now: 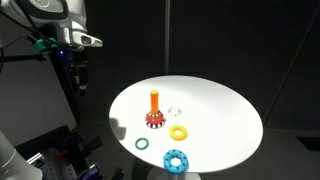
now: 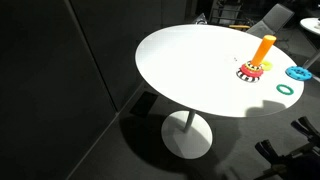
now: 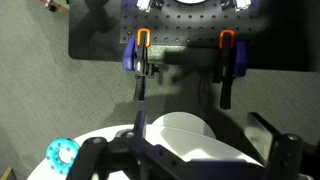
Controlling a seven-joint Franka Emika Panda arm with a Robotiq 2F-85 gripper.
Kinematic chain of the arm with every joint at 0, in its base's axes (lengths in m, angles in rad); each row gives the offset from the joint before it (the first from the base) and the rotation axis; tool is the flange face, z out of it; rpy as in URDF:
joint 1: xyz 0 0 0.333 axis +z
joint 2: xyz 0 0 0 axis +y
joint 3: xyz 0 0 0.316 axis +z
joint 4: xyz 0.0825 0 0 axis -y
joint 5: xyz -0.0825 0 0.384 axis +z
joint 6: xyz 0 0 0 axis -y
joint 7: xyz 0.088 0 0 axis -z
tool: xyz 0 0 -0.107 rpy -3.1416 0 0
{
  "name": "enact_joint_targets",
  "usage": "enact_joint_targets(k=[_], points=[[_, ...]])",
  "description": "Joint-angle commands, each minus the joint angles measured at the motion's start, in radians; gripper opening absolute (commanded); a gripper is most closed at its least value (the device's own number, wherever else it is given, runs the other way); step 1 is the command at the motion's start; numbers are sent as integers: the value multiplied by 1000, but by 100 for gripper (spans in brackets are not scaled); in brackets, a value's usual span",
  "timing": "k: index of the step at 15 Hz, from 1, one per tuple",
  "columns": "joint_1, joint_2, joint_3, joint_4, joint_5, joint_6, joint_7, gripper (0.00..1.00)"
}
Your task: Put the green ring on the orange stand
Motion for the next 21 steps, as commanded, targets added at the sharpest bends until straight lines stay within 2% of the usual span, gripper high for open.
enact_joint_targets(k=[1,11,16,21], points=[[18,2,-17,2,-9,-3,10,100],[-7,92,-10,85,-34,49,54,100],[-35,189,-24,128,-63,145,84,100],[-59,290,-65,154,-66,254,77,100]])
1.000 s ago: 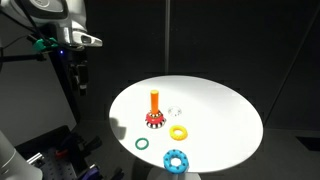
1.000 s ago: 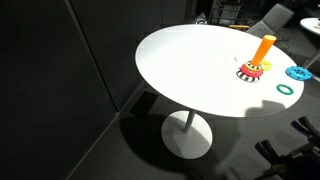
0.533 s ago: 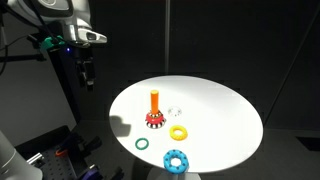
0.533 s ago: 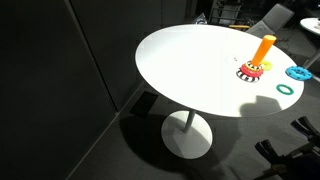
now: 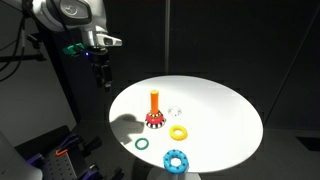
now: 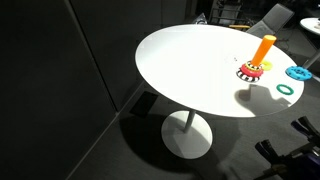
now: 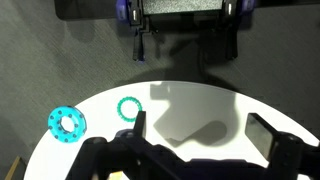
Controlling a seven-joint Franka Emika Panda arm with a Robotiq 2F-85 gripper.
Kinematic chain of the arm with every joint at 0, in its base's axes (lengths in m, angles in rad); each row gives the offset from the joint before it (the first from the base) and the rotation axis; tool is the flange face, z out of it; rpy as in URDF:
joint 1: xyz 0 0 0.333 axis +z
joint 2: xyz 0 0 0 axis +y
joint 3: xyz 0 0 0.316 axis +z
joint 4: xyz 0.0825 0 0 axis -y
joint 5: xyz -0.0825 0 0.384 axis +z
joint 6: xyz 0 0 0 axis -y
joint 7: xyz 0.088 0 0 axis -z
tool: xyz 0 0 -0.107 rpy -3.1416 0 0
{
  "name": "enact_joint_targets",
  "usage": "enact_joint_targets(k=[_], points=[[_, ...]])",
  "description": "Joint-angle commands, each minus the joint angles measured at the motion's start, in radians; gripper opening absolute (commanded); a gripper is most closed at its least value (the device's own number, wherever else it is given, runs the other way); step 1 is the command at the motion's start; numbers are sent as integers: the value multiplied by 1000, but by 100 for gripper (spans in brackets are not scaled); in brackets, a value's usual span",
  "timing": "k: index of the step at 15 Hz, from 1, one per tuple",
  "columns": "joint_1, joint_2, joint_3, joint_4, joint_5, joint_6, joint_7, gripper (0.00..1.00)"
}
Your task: Put the green ring on the orange stand
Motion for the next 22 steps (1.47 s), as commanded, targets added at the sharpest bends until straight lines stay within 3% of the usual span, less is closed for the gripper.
enact_joint_targets(k=[1,8,13,22], points=[[-14,80,-35,42,-24,61,17,100],[-60,133,-91,10,-67,221,26,100],[-74,162,-157,-22,-14,341,-19,100],[-78,223,-246,-21,116,365,-134,100]])
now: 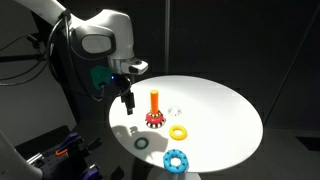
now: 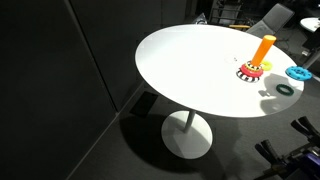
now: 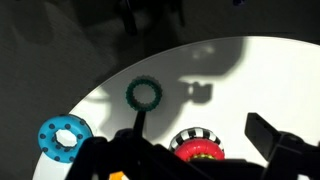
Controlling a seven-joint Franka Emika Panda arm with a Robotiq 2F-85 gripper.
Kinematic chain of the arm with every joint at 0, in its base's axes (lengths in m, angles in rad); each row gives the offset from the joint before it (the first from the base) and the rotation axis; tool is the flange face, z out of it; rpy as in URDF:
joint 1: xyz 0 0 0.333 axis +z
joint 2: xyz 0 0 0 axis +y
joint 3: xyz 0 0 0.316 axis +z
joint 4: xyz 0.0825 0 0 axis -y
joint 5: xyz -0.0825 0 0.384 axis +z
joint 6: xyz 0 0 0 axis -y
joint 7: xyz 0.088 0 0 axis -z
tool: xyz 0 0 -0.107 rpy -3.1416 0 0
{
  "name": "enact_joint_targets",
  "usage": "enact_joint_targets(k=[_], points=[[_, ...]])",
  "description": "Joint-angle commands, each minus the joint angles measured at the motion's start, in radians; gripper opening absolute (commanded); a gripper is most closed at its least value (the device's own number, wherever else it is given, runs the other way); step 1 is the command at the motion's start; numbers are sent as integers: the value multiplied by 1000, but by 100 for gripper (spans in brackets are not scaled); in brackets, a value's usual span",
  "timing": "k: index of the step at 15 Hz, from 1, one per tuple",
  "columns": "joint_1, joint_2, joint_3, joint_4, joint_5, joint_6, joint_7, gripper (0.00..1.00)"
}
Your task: Put the green ring on the orange stand
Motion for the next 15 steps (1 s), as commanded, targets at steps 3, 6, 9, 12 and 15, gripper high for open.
enact_joint_targets(k=[3,6,9,12,15], points=[[-8,4,-3,2,4,-3,-3,100],[-8,4,-4,2,4,-3,-3,100],[-10,29,-11,11,16,1,-11,100],[-11,54,-19,11,26,18,-21,100],[-19,100,-26,16,20,63,-11,100]])
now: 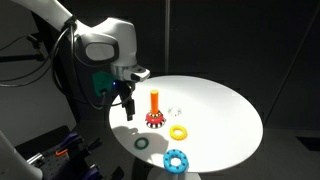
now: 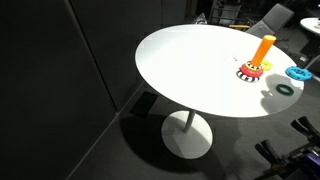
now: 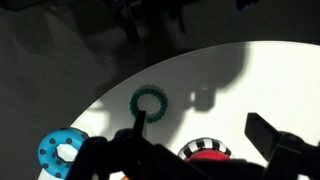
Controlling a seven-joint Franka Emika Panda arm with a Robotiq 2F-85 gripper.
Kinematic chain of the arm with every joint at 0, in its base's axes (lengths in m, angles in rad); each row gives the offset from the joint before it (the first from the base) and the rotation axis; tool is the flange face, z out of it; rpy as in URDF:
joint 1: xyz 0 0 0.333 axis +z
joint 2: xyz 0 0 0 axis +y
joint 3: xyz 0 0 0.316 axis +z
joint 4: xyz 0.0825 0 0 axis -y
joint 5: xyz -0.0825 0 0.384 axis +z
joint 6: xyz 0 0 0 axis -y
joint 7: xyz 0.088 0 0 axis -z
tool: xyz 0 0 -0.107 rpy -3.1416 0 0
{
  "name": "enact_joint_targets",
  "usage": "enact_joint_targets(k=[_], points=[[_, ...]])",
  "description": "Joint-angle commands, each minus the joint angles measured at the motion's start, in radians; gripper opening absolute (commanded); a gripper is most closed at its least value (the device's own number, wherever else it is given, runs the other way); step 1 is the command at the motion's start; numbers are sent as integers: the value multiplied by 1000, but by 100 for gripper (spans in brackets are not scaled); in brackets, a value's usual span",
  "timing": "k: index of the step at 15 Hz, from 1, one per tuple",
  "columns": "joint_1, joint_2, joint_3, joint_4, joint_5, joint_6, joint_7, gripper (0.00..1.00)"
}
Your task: Put the green ring on the orange stand
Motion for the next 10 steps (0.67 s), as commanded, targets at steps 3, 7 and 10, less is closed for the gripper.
enact_joint_targets(k=[3,7,10], points=[[-22,102,-15,20,10,111,-9,100],[-27,179,-20,24,12,198,-5,100],[-25,233,-22,30,10,251,-4,100]])
